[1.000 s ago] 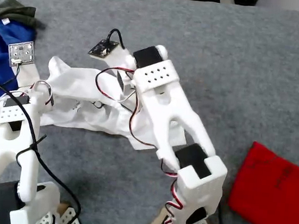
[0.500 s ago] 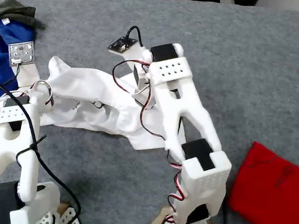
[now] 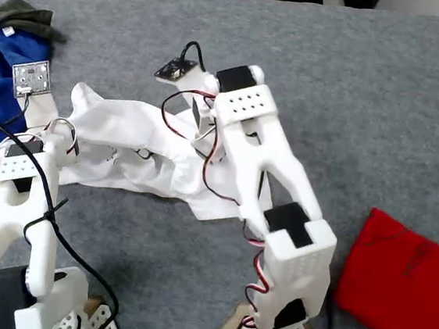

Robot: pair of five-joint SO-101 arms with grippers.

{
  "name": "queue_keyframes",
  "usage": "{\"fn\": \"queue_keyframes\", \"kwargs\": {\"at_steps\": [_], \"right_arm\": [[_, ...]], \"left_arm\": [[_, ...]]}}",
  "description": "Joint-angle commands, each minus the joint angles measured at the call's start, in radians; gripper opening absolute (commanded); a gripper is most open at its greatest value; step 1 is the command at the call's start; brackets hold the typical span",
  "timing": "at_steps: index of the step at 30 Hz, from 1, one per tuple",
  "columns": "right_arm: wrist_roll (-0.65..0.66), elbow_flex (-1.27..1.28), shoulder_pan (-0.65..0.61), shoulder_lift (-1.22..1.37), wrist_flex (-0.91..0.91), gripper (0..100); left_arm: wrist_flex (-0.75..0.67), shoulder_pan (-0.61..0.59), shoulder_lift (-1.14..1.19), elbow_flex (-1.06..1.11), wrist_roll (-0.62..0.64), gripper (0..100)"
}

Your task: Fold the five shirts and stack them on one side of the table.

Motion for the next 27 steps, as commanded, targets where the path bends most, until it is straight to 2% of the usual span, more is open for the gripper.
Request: {"fn": "queue_keyframes", "kwargs": {"at_steps": [1, 16, 27], "right_arm": [[0.009, 0.001, -0.018, 0.019, -0.006, 10.8], [0.008, -0.056, -0.008, 0.03, -0.003, 10.8], [0.009, -0.137, -0.005, 0.036, 0.072, 10.7]], "left_arm": [[-0.017, 0.008, -0.021, -0.003, -0.005, 2], [-0.017, 0.008, -0.021, -0.002, -0.005, 2], [-0.017, 0.008, -0.021, -0.002, -0.005, 2]]}}
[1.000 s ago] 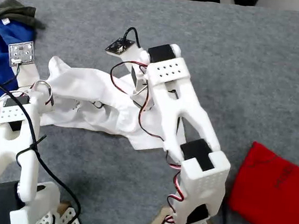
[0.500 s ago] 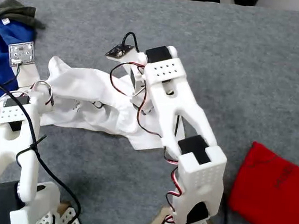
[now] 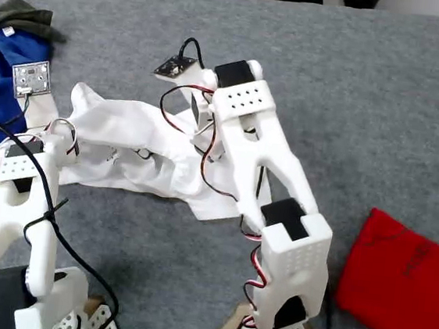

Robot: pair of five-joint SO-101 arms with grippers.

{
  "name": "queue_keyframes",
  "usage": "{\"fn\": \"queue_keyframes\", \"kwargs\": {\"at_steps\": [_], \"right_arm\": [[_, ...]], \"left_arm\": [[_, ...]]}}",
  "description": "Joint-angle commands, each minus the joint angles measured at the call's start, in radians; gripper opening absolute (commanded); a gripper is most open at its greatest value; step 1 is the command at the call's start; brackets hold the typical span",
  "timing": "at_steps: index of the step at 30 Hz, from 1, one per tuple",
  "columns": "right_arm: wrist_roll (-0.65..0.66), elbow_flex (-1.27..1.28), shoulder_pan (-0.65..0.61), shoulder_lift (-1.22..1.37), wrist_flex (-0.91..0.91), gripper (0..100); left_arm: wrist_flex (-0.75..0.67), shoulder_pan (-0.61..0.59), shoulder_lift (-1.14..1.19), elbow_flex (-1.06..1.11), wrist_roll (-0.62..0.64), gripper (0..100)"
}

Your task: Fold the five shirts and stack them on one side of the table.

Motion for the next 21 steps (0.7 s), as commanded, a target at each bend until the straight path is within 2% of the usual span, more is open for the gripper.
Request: {"fn": "queue_keyframes", "kwargs": {"at_steps": [1, 21], "right_arm": [[0.009, -0.035, -0.005, -0.001, 0.006, 10.7], [0.009, -0.076, 0.005, 0.054, 0.005, 10.5]], "left_arm": [[-0.017, 0.008, -0.021, -0.003, -0.005, 2], [-0.017, 0.008, -0.021, -0.003, -0.005, 2]]}}
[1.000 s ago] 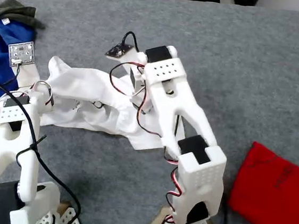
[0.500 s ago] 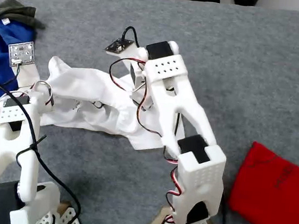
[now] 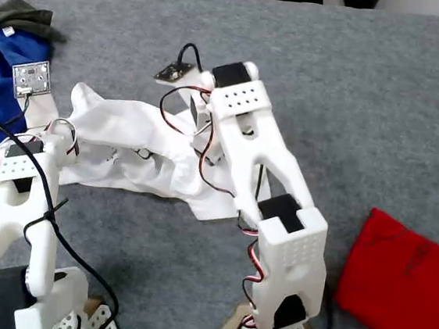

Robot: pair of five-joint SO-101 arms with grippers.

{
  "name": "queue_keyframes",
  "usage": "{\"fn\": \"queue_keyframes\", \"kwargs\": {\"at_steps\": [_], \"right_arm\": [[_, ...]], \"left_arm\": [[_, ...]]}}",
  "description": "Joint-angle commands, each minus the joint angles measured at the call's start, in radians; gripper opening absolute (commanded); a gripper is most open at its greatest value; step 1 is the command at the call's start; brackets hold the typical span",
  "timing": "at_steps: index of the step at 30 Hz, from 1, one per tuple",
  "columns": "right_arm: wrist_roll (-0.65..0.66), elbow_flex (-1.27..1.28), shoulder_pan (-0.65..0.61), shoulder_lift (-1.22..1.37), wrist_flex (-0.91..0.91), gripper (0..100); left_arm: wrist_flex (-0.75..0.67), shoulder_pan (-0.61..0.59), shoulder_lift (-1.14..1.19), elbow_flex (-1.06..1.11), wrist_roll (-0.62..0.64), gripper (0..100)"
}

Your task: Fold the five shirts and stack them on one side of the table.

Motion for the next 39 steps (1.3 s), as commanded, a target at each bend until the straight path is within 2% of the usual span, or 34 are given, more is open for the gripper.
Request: {"fn": "queue_keyframes", "kwargs": {"at_steps": [1, 5, 16, 23, 25, 26, 30, 34, 39], "right_arm": [[0.009, -0.054, 0.005, -0.002, 0.005, 10.4], [0.005, -0.056, 0.007, -0.001, 0.005, 0.8], [0.002, -0.077, 0.073, -0.021, 0.017, 0.4], [0.002, -0.34, 0.094, -0.17, 0.124, 0.4], [0.002, -0.387, 0.102, -0.229, 0.124, 0.4], [-0.005, -0.409, 0.107, -0.262, 0.124, 0.4], [-0.035, -0.521, 0.176, -0.394, 0.121, 0.4], [-0.029, -0.654, 0.249, -0.513, 0.118, 0.4], [-0.028, -0.868, 0.337, -0.631, 0.101, 0.5]], "left_arm": [[-0.017, 0.008, -0.021, -0.003, -0.005, 2], [-0.017, 0.008, -0.021, -0.003, -0.005, 2], [-0.017, 0.008, -0.021, -0.003, -0.005, 2], [-0.012, 0.008, -0.022, -0.012, 0.006, 2], [-0.008, 0.009, -0.035, -0.038, 0.055, 2], [0.034, 0.009, -0.042, -0.086, 0.08, 2], [0.393, 0.006, -0.134, -0.453, 0.138, 2], [0.549, 0.041, -0.156, -0.712, 0.17, 2], [0.756, 0.12, -0.157, -0.936, 0.175, 2]]}}
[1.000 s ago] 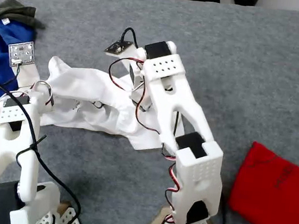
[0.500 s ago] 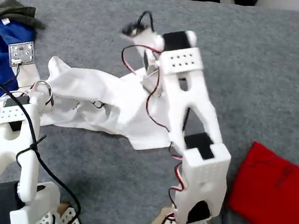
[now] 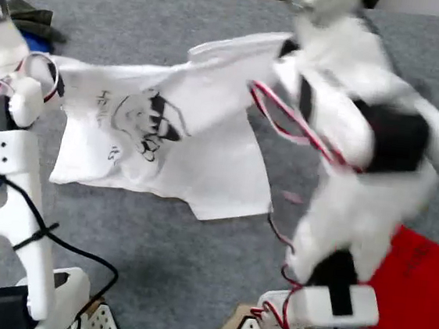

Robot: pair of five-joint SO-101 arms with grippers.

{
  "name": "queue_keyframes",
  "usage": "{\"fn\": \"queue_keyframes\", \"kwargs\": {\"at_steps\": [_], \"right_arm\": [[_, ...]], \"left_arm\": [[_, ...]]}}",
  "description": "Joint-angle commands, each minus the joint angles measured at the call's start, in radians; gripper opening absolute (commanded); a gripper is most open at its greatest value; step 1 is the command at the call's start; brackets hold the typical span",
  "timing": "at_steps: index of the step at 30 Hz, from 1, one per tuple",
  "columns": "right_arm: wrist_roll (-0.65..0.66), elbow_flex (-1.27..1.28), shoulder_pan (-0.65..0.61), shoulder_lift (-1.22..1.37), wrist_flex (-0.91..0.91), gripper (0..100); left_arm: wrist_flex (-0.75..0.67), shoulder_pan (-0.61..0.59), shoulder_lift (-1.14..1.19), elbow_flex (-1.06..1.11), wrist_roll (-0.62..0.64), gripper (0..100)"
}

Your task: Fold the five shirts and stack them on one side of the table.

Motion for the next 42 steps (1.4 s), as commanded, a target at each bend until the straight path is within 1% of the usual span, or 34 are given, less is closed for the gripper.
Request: {"fn": "queue_keyframes", "kwargs": {"at_steps": [1, 4, 8, 13, 18, 22, 26, 29, 33, 36, 39, 42], "right_arm": [[-0.005, -0.171, 0.079, -0.114, -0.017, 0.5], [-0.002, -0.243, 0.136, -0.17, -0.061, 0.5], [0.0, -0.259, 0.177, -0.248, -0.126, 0.5], [0.011, -0.254, 0.186, -0.36, -0.207, 0.5], [0.101, -0.254, 0.186, -0.412, -0.287, 0.5], [0.17, -0.254, 0.186, -0.438, -0.351, 0.5], [0.229, -0.254, 0.186, -0.441, -0.427, 0.5], [0.245, -0.254, 0.186, -0.441, -0.46, 0.5], [0.247, -0.203, 0.186, -0.446, -0.456, 0.5], [0.278, -0.139, 0.186, -0.449, -0.393, 0.5], [0.282, -0.085, 0.183, -0.443, -0.331, 0.5], [0.287, 0.031, 0.182, -0.443, -0.299, 0.5]], "left_arm": [[0.143, 0.057, -0.042, -0.203, 0.005, 2], [0.253, 0.084, -0.074, -0.324, 0.003, 2], [0.342, 0.091, -0.131, -0.474, 0.003, 2], [0.437, 0.083, -0.196, -0.601, 0.0, 2], [0.499, 0.083, -0.285, -0.644, 0.0, 2], [0.506, 0.083, -0.38, -0.635, -0.002, 2], [0.506, 0.083, -0.461, -0.634, -0.044, 2], [0.506, 0.083, -0.507, -0.588, -0.051, 2], [0.505, 0.083, -0.558, -0.453, -0.051, 2], [0.494, 0.087, -0.591, -0.331, -0.051, 2], [0.423, 0.087, -0.61, -0.167, -0.051, 2], [0.287, 0.084, -0.611, 0.026, -0.051, 2]]}}
